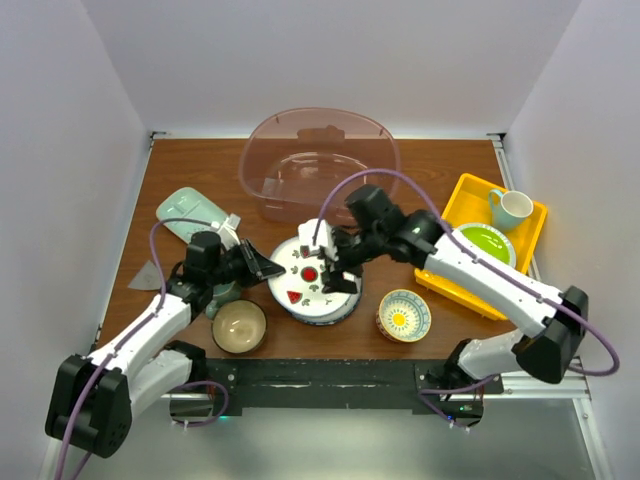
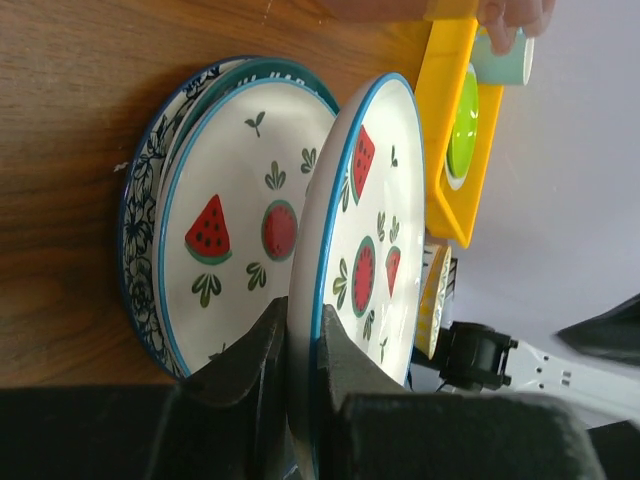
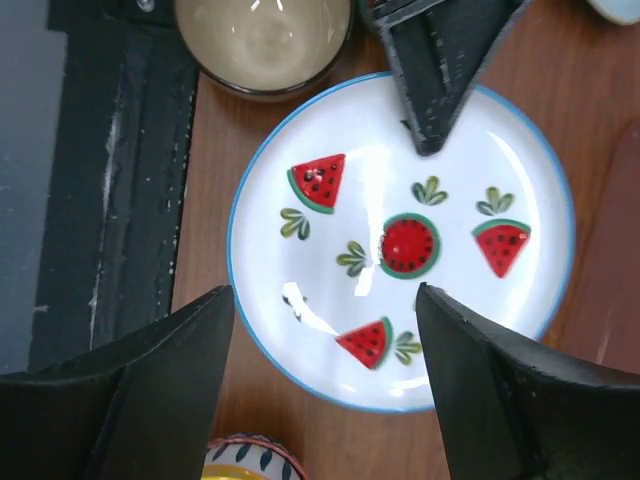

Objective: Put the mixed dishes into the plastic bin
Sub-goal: Pick up the plate at the center of the board.

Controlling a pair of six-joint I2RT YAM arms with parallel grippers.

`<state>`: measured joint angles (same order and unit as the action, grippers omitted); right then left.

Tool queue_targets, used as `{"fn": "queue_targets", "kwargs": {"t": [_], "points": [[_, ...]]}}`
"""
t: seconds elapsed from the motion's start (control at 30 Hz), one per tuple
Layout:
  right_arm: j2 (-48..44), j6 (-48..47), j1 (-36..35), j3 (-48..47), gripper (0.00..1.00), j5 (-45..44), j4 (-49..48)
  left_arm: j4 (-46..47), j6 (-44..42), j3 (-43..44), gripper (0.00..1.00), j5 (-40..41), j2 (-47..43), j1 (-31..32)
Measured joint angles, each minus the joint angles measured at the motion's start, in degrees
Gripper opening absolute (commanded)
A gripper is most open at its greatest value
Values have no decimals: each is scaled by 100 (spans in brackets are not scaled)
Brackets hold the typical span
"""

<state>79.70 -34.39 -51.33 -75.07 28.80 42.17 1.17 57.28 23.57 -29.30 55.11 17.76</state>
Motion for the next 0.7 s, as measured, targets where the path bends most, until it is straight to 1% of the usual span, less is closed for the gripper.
{"fn": "queue_targets", "kwargs": {"t": [0.07, 0.17, 0.3, 0.4, 0.57, 0.63, 0.7], "points": [[-188, -157, 363, -103, 79, 435, 179, -105, -201, 61, 0, -98, -17, 0], [-461, -343, 1130, -186, 79, 1108, 400, -214, -507, 201, 0, -227, -63, 0], [-756, -374, 2055, -184, 81, 1537, 492, -214, -815, 514, 0, -413, -96, 0], [-914, -299, 2564, -184, 82, 1604, 492, -155, -990, 828, 0, -553, -46, 0], [-1051, 9, 3018, -181, 85, 1534, 402, 170, -1088, 1351, 0, -684, 216, 0], [-1067, 267, 3161, -173, 89, 1360, 251, 251, -1130, 1600, 0, -697, 402, 0], [-1075, 586, 3305, -129, 89, 1091, 39, 334, -1147, 1825, 0, -688, 603, 0]]}}
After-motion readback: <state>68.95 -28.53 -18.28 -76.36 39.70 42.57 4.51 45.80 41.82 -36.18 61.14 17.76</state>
